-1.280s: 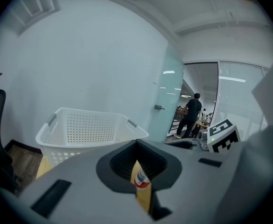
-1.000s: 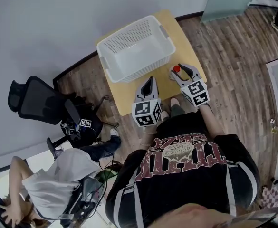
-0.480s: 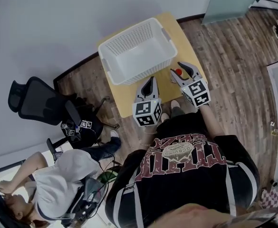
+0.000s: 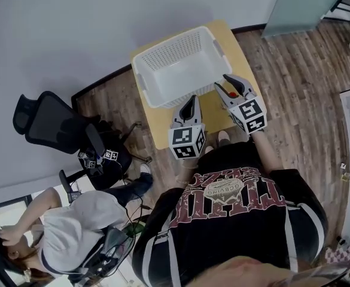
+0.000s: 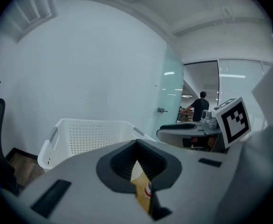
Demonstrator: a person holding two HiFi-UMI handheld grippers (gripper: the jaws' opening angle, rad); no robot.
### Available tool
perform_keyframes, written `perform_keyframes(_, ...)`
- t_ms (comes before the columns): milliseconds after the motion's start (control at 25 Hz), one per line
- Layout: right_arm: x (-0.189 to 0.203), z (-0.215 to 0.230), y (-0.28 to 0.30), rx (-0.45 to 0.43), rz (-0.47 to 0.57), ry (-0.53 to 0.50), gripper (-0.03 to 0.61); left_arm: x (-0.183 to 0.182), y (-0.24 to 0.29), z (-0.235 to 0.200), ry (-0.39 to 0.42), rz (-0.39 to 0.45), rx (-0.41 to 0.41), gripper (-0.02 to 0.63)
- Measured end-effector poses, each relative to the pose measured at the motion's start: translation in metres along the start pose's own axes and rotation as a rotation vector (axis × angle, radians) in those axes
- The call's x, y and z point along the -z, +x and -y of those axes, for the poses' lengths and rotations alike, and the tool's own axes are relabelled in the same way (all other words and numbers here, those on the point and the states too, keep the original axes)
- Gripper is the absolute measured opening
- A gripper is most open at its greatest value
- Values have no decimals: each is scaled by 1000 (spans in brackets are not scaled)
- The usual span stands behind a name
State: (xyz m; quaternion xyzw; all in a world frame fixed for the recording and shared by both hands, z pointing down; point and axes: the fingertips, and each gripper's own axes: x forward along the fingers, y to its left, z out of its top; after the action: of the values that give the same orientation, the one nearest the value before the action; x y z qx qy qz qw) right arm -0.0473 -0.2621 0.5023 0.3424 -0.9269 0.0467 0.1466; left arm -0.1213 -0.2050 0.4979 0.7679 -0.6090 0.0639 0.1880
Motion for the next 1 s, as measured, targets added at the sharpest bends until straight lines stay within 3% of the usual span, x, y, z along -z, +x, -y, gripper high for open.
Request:
perform_keyframes(400,-22,-25,28,-88,11,-23,158,-10,-5,-20,-12,26,-34,32)
perform_keyframes(1000,-37,-34,40,-134,43,-34,48,-23,-6,-34,-15,53,-82,32)
